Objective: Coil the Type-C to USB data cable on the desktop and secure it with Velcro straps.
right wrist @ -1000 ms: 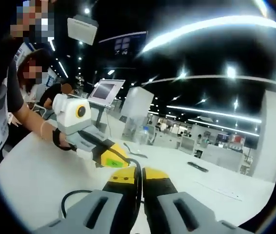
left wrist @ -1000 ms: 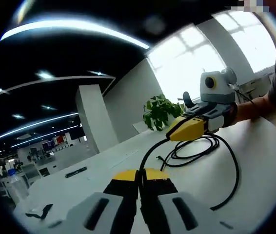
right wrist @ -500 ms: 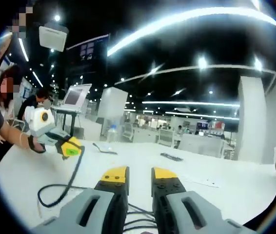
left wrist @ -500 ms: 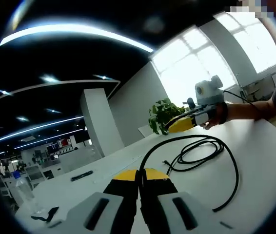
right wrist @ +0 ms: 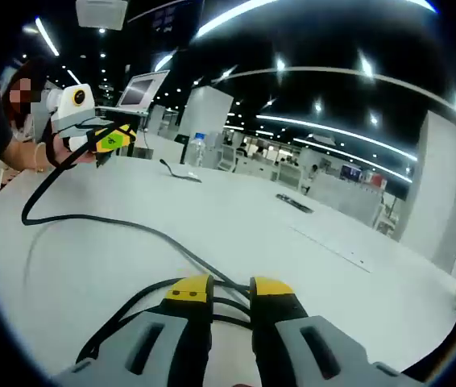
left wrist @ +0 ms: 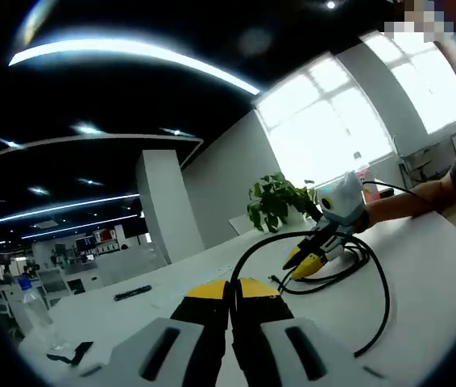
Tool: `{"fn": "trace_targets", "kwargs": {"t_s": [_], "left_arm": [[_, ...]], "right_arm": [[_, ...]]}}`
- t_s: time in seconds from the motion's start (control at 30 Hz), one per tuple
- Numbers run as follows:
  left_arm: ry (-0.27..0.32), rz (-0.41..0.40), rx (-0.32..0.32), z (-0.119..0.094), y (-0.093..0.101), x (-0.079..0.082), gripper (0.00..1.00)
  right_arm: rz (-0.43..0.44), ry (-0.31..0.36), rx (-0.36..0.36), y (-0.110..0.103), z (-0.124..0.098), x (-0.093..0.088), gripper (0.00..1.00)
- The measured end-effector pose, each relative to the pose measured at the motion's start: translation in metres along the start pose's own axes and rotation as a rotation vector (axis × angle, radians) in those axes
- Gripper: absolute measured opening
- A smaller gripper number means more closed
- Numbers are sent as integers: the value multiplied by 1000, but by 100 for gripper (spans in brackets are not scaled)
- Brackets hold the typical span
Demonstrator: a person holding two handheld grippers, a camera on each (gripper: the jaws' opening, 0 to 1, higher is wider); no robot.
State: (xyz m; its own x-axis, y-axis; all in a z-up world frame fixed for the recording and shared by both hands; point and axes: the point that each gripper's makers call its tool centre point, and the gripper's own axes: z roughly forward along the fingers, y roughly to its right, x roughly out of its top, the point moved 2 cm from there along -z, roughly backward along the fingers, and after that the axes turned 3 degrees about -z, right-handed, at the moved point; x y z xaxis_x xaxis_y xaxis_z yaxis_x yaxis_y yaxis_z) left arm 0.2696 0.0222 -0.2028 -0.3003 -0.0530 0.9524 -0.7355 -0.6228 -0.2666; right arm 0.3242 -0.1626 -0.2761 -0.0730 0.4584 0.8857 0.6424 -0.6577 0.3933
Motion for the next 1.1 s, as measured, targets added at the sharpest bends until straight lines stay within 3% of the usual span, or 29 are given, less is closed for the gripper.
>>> {"fn": "trace_targets", "kwargs": {"t_s": [0.27, 0.5, 0.57, 0.8, 0.93, 1.1], "left_arm": [[52, 22, -6, 0, 1, 14, 4], [57, 28, -20, -3, 3, 16, 4], [56, 26, -21, -3, 3, 15, 4], [62, 27, -28, -5, 4, 17, 5], [64, 21, -33, -5, 5, 18, 5], [69, 7, -36, -5, 5, 19, 5]], "right_arm": [[-142, -75, 51, -9, 12, -1, 11], [-220, -118, 65, -10, 22, 10, 10], [-245, -159, 112, -15, 24, 6, 8], [-248, -192, 141, -14, 35, 7, 7], [-188, -220, 181, -13, 36, 5, 5], [-175, -245, 213, -6, 38, 2, 5]]}}
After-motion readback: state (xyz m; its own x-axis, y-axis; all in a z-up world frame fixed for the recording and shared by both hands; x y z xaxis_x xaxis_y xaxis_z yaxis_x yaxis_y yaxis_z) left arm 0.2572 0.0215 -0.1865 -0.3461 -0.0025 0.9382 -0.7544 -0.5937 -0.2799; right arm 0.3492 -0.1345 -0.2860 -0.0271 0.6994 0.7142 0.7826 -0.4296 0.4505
